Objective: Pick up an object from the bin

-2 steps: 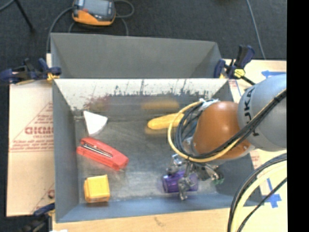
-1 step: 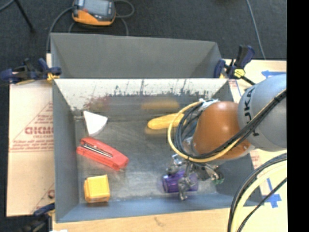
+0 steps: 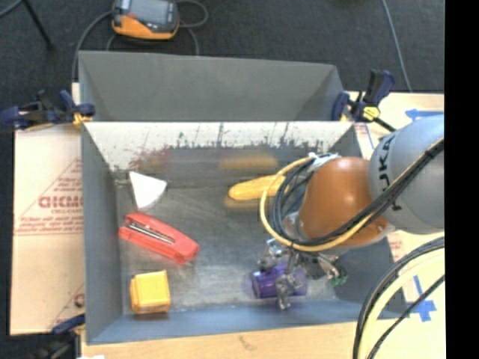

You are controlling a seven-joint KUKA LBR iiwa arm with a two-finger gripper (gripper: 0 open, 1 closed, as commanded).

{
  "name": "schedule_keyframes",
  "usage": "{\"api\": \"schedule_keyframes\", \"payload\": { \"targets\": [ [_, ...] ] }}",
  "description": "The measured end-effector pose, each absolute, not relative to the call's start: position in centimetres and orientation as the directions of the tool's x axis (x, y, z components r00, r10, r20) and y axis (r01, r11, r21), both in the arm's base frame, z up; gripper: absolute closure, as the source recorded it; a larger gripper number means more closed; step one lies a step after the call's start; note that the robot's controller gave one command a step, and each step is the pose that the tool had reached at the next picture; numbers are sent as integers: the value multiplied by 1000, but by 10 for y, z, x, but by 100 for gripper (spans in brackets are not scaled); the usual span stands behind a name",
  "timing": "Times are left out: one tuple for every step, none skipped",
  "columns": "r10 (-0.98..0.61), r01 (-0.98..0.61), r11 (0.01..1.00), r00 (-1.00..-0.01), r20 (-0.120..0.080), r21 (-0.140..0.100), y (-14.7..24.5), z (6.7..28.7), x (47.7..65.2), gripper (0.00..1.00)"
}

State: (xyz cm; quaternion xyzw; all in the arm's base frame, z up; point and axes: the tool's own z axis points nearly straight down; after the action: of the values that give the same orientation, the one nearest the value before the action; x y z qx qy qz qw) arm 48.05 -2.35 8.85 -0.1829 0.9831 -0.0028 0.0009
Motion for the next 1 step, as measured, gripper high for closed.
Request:
{"api": "schedule_keyframes", "payload": {
  "targets": [
    [-361, -361, 933, -933, -1, -6, -23, 88, 480, 100]
  ]
}}
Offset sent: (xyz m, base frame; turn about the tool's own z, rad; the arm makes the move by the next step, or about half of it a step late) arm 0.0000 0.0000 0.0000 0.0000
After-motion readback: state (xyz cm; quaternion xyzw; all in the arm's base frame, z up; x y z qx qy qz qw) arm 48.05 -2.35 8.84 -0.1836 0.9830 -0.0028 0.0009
